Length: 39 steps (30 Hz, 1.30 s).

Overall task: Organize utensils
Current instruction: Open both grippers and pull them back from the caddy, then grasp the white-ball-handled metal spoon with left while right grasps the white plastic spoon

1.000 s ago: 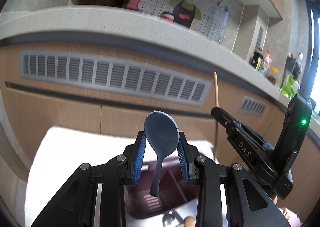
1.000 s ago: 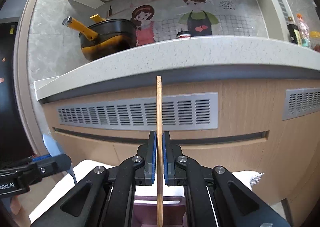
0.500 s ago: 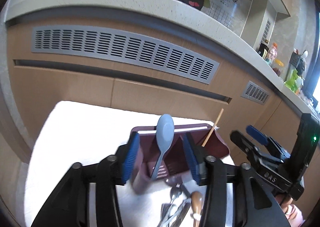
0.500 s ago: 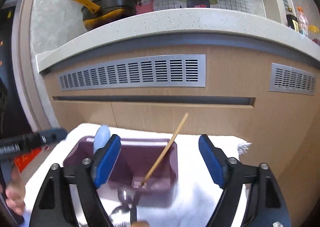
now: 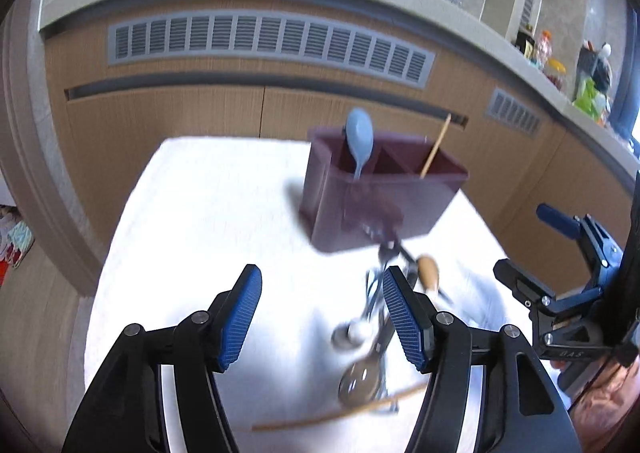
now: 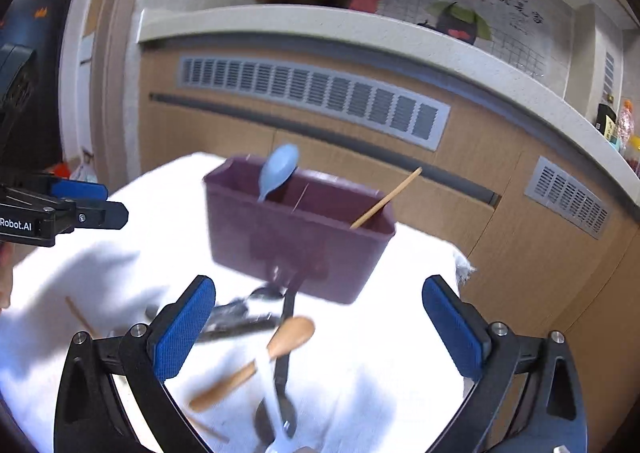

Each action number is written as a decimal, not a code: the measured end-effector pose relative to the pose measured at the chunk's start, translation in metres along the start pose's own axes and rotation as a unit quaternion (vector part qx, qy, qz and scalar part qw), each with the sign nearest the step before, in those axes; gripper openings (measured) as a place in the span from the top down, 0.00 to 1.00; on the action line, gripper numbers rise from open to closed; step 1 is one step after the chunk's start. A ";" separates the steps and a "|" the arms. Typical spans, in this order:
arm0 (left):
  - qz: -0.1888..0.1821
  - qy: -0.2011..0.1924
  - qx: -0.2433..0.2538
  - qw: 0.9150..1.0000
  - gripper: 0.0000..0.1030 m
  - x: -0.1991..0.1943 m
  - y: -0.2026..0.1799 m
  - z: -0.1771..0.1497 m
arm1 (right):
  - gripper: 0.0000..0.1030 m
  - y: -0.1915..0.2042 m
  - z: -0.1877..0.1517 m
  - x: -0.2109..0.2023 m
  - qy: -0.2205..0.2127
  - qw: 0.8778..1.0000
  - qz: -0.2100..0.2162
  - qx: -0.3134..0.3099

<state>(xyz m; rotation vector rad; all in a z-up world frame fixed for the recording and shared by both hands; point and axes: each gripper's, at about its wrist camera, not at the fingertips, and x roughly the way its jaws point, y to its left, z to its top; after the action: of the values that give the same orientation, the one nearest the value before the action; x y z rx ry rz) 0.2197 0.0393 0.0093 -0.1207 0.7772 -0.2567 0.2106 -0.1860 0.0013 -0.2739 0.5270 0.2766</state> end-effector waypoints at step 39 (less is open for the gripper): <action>0.029 -0.043 0.093 0.994 0.78 0.011 -0.037 -0.002 | 0.52 -0.004 -0.059 0.061 0.166 0.979 0.107 0.042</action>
<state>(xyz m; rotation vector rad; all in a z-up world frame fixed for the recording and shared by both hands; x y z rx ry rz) 0.2195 0.0006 0.0080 0.0672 0.6673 -0.2662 0.2359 -0.1973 -0.0789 -0.1815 0.9000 0.4196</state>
